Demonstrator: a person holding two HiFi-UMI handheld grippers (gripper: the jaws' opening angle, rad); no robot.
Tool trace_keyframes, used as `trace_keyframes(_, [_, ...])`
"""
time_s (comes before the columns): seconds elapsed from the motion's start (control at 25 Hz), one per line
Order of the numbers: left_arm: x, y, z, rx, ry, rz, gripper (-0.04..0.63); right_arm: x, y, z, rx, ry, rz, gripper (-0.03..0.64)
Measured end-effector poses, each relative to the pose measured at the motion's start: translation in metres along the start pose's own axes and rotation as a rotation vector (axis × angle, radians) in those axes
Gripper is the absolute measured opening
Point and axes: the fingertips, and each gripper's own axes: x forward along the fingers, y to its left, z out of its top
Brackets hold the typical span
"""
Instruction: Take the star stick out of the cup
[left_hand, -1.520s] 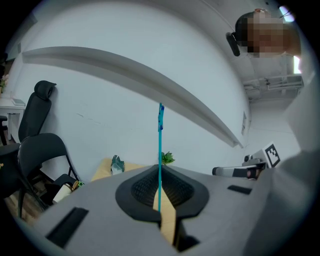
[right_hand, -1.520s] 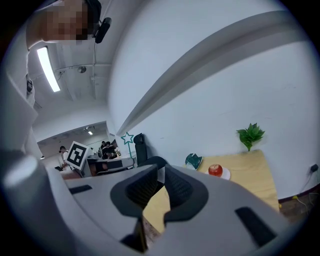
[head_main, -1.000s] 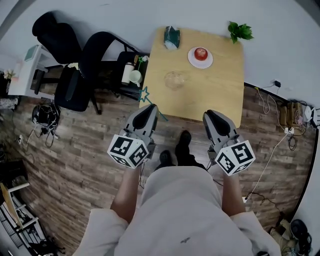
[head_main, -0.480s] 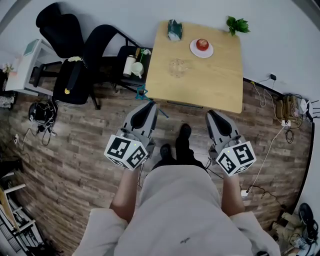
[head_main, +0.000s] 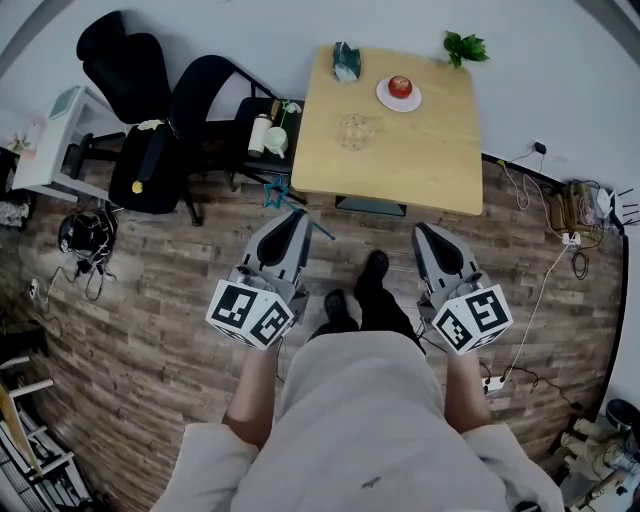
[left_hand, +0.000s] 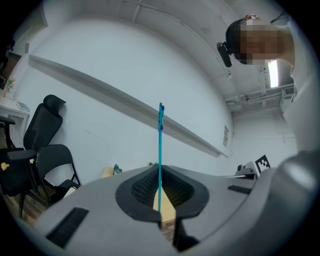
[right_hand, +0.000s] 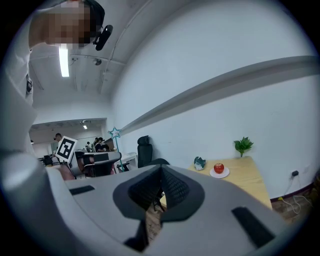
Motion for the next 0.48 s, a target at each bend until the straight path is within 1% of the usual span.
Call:
trace_keyframes(0.24, [-0.009,-0.009,0.001,0.015,0.001,-0.006,0.018,-0.009,0.008,-0.001,-0.008,-0.012,0.0,0.0])
trace_keyframes(0.48, [-0.01,-0.02,0.002,0.023,-0.007,-0.017,0.019,-0.016,0.005,-0.002,-0.024,-0.001,0.003,0.0])
